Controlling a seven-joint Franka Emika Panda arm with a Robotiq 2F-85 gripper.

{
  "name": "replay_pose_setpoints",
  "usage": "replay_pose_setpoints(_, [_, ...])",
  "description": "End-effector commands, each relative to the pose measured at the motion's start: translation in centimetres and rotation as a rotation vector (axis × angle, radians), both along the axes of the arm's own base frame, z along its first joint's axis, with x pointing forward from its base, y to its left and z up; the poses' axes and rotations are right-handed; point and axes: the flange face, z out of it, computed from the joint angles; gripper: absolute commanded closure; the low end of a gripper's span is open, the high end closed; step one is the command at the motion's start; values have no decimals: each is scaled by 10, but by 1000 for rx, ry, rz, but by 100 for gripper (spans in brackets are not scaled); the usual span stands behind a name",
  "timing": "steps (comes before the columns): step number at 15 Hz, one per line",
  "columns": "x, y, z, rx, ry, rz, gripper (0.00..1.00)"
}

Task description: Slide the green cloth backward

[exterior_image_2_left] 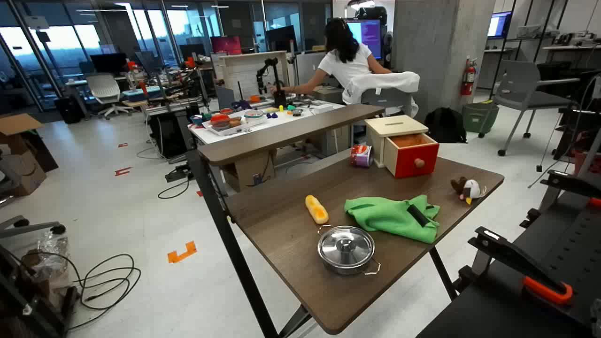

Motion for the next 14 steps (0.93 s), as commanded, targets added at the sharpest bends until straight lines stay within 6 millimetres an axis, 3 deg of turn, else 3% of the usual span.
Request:
replay_pose_setpoints(1, [0,0,1,0,1,0,0])
replay_pose_setpoints(7, [2,5,-6,-22,16,13,0])
replay_pose_setpoints(9, [5,20,-26,-52,69,55,0])
replay_pose_setpoints(14, [20,80,-92,-136,215,189,0])
